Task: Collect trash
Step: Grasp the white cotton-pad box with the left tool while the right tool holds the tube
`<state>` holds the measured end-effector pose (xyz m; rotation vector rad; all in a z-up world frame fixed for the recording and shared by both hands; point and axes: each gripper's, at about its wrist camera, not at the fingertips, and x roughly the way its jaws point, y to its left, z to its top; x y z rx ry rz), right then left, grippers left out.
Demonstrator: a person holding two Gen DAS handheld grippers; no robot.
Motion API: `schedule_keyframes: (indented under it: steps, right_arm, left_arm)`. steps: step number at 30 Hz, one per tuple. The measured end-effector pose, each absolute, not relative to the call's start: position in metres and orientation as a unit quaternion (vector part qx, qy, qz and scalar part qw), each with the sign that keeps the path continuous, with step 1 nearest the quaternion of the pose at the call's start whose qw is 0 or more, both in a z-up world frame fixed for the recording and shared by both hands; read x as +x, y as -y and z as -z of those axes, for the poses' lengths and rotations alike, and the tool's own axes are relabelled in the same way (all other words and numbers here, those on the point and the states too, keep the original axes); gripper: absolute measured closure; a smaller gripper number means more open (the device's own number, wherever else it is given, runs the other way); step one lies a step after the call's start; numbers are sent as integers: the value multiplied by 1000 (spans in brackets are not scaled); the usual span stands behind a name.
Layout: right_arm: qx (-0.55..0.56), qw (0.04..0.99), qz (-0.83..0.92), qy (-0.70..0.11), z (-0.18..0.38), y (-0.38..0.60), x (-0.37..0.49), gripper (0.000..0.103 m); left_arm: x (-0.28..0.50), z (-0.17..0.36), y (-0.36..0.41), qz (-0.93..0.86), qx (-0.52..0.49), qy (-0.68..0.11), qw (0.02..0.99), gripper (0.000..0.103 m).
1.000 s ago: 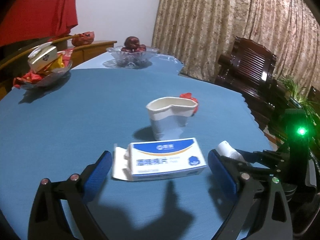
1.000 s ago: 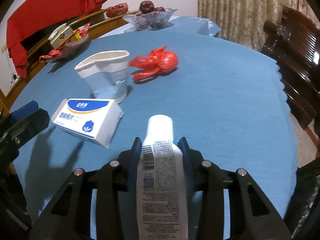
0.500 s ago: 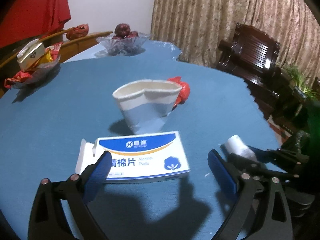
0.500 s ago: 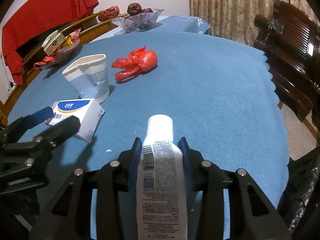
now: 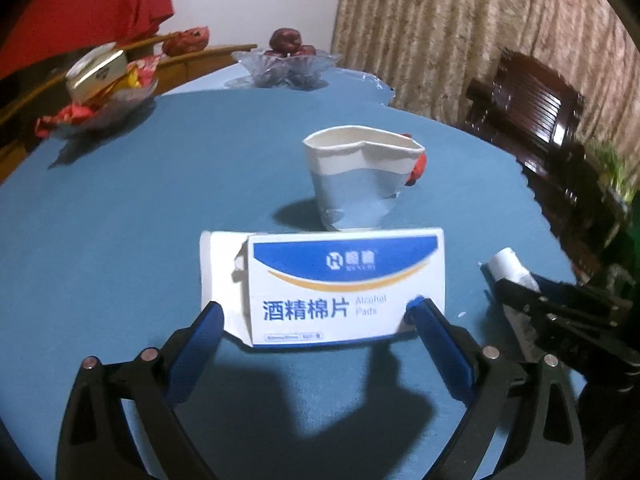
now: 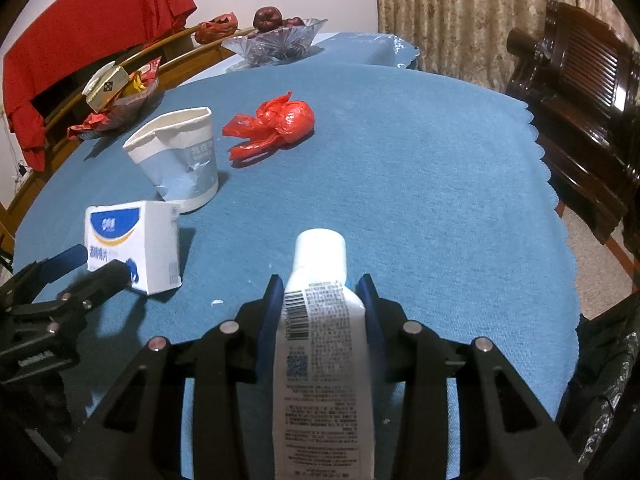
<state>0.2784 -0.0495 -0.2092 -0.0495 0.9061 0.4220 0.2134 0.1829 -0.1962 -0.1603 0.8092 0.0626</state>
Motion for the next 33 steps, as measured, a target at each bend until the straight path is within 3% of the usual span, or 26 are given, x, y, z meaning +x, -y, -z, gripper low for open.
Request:
schedule_keyframes:
  steps: [18,21,26,29,33]
  right_arm:
    - [-11,876,-205,-436,211,49,279,65]
    - [-12,876,-205,-436,211,49,279,65]
    - [-12,876,-205,-436,211,49,279,65]
    - [-12,877,-203,-436,211,50,278,65]
    - [-13,878,-199,-436,210,51,273,65]
  left_arm:
    - [241,194,-156,-31,-60,-393,917,8]
    - [235,194,-159,-26,-64,-387,919,18]
    - [221,192,-171,-3,-89,-388,917,52]
    - [212,195,-176,14,-107,-397,912,62]
    - [200,202,-175,29,-116,-411,904,63]
